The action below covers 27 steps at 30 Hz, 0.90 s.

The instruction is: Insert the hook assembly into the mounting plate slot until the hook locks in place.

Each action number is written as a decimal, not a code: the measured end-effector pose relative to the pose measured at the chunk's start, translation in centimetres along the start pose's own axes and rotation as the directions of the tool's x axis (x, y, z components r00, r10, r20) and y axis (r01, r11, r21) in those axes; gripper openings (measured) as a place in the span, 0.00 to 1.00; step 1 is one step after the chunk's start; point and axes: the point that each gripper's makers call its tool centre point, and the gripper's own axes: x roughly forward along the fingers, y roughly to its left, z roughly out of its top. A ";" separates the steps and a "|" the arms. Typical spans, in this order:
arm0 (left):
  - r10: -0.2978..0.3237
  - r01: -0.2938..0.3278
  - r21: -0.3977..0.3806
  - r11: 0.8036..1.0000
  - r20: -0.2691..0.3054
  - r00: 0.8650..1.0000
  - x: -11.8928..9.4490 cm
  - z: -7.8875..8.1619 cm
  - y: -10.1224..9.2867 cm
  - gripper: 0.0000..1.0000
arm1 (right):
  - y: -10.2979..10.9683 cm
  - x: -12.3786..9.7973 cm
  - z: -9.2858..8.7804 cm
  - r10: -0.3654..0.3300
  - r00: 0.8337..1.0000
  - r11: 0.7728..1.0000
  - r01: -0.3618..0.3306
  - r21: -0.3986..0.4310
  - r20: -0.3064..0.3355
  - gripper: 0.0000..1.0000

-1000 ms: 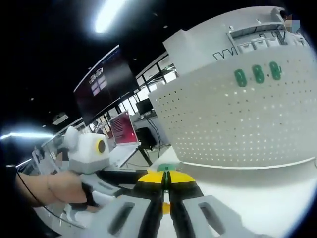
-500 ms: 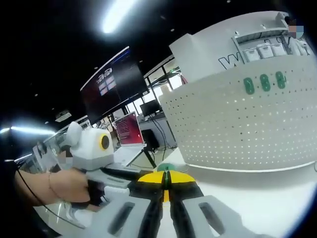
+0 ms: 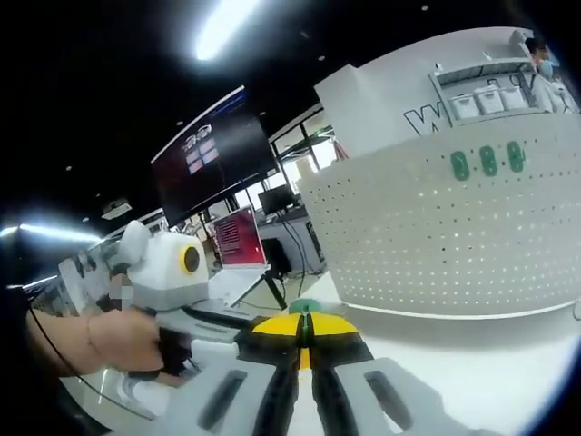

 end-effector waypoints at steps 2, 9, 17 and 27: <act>0.005 -0.005 -0.001 1.000 0.001 1.000 -0.1 0.0 0.0 0.03 | 0.1 0.0 0.0 0.000 1.000 1.000 0.000 0.000 -0.001 0.00; 0.017 -0.017 0.010 1.000 0.030 0.999 -0.4 0.7 -0.2 0.01 | 0.1 -0.3 0.8 0.014 1.000 0.999 -0.014 0.033 0.014 0.07; 0.059 -0.062 0.037 0.997 0.075 0.995 -0.9 2.0 0.7 0.01 | 0.9 -1.4 2.1 0.060 0.998 0.996 -0.062 0.059 0.028 0.11; 0.032 -0.049 0.161 0.986 0.107 0.994 -0.8 3.0 -1.4 0.01 | 1.4 -1.0 1.8 0.064 0.997 0.992 -0.068 0.108 0.038 0.10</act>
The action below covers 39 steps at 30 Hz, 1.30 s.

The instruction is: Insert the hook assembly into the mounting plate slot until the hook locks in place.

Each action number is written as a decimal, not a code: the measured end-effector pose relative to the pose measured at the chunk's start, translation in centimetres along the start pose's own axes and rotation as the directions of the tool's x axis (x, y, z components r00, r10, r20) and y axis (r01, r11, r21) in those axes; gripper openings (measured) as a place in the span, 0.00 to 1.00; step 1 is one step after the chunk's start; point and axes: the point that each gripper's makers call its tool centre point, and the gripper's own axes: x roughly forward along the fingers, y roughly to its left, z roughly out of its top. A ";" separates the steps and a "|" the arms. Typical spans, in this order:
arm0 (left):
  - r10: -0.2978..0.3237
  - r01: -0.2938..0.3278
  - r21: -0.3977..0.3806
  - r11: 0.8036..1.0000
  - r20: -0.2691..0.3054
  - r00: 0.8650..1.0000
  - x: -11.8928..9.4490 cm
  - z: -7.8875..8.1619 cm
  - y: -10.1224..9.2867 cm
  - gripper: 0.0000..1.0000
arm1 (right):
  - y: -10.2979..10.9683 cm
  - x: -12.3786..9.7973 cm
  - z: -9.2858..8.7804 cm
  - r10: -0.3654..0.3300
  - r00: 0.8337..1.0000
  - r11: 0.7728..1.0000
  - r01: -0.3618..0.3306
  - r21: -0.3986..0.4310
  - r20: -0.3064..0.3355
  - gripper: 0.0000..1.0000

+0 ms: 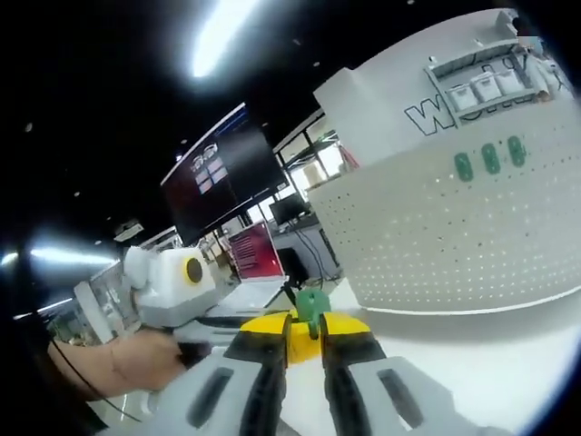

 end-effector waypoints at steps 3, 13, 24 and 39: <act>0.001 -0.001 0.011 1.000 0.008 1.000 -0.1 0.2 -0.2 0.01 | 0.2 -0.1 0.3 -0.002 1.000 1.000 0.002 0.016 0.020 0.10; 0.008 -0.009 0.038 0.999 0.031 0.999 -0.2 0.7 -0.6 0.01 | 0.2 -0.5 0.7 -0.015 0.998 0.998 0.011 0.068 0.058 0.06; 0.032 -0.033 0.035 0.999 0.035 0.999 -0.1 0.8 -0.5 0.01 | -0.3 -0.5 0.9 -0.056 0.994 0.996 0.050 0.070 0.091 0.01; -0.021 0.020 -0.074 0.997 -0.022 1.000 0.5 -0.8 -0.9 0.06 | -1.6 -0.7 0.2 -0.073 0.996 0.997 0.071 0.022 0.057 0.00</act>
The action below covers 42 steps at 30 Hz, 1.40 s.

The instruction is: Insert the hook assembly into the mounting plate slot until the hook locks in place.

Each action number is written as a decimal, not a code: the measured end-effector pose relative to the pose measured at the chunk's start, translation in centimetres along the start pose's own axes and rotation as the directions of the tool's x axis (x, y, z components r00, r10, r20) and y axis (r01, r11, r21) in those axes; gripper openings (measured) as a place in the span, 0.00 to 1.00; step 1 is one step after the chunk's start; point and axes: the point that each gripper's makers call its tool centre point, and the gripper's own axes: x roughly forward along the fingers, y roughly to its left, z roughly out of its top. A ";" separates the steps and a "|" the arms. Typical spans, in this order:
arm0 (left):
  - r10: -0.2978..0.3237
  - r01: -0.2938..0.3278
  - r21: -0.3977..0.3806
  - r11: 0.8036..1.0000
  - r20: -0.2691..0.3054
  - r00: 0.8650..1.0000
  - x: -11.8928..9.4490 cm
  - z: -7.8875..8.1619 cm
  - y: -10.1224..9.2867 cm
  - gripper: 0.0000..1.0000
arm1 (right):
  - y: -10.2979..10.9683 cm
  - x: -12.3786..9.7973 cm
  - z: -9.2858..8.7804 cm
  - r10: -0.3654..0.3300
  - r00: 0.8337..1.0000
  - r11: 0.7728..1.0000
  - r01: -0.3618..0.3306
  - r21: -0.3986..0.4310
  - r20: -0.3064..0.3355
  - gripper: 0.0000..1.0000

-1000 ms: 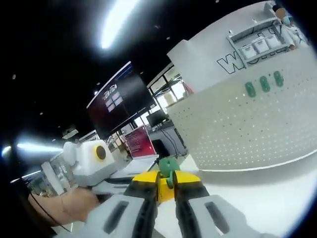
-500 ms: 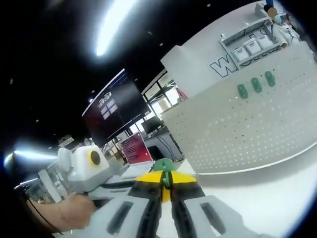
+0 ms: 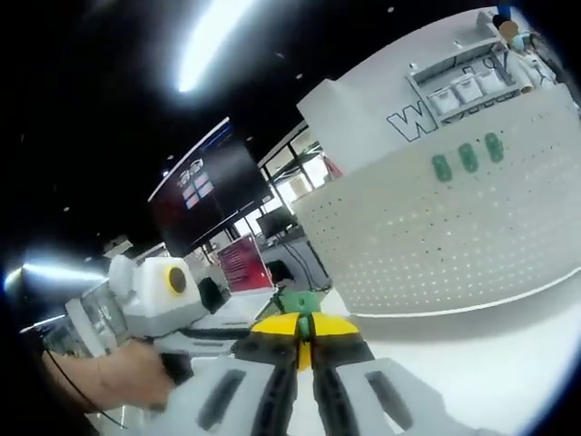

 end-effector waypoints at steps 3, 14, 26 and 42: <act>-0.011 0.011 0.005 1.000 -0.014 1.000 0.2 -0.5 -0.3 0.20 | -0.5 -0.1 0.0 -0.009 1.000 1.000 0.009 -0.013 -0.001 0.00; -0.040 0.040 -0.008 0.999 -0.017 0.999 0.5 -1.3 -0.9 0.64 | -2.2 -0.4 0.7 -0.040 0.999 0.996 0.041 -0.078 0.007 0.00; -0.042 0.042 0.001 0.999 0.015 0.999 0.3 -0.9 -0.9 0.88 | -4.2 -0.2 2.1 -0.065 0.997 0.991 0.068 -0.115 0.029 0.00; -0.044 0.045 -0.029 0.999 0.024 0.999 0.8 -1.0 -0.9 0.98 | -9.0 0.3 6.1 -0.149 0.981 0.979 0.164 -0.122 0.124 0.00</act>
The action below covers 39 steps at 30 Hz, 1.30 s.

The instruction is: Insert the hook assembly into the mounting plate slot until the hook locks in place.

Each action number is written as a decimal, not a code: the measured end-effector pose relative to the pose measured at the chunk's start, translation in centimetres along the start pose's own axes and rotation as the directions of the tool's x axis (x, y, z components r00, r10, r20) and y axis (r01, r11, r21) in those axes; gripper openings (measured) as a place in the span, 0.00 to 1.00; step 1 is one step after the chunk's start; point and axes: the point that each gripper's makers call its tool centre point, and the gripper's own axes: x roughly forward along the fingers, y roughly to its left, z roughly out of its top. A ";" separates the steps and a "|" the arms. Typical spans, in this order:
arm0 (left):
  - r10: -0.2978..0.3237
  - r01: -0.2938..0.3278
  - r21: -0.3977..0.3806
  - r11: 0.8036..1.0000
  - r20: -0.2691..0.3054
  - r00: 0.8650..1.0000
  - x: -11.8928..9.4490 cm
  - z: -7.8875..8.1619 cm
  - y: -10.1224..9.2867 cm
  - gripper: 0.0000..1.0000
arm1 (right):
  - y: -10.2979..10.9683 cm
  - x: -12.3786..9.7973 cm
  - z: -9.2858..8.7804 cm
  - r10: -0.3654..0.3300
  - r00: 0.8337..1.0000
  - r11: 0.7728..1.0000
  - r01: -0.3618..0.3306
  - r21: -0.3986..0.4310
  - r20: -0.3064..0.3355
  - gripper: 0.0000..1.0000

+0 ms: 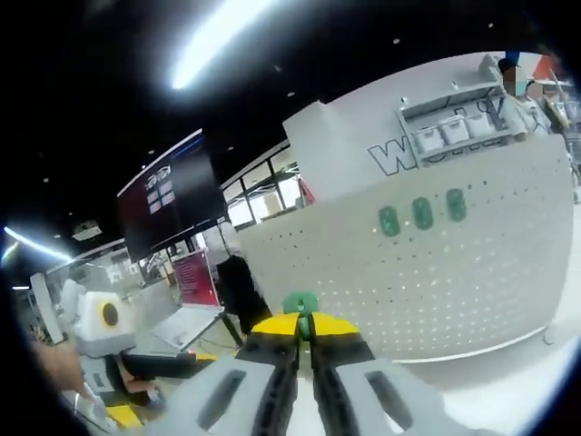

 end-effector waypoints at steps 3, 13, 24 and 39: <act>0.001 -0.001 -0.002 1.000 0.003 1.000 0.1 0.1 0.1 1.00 | -1.4 0.3 0.8 -0.030 0.999 1.000 0.030 0.003 0.024 0.00; 0.010 -0.010 -0.012 1.000 0.007 1.000 0.4 0.4 0.8 1.00 | -7.1 1.0 4.3 -0.164 0.974 0.984 0.172 -0.038 0.153 0.00; 0.037 -0.037 -0.028 0.999 0.008 0.999 0.2 0.1 2.2 1.00 | -13.2 1.1 6.7 -0.287 0.929 0.949 0.309 -0.062 0.233 0.00; 0.057 -0.057 -0.049 0.997 -0.010 0.998 0.4 -0.5 3.6 0.97 | -18.6 1.6 9.3 -0.379 0.870 0.913 0.408 -0.027 0.316 0.00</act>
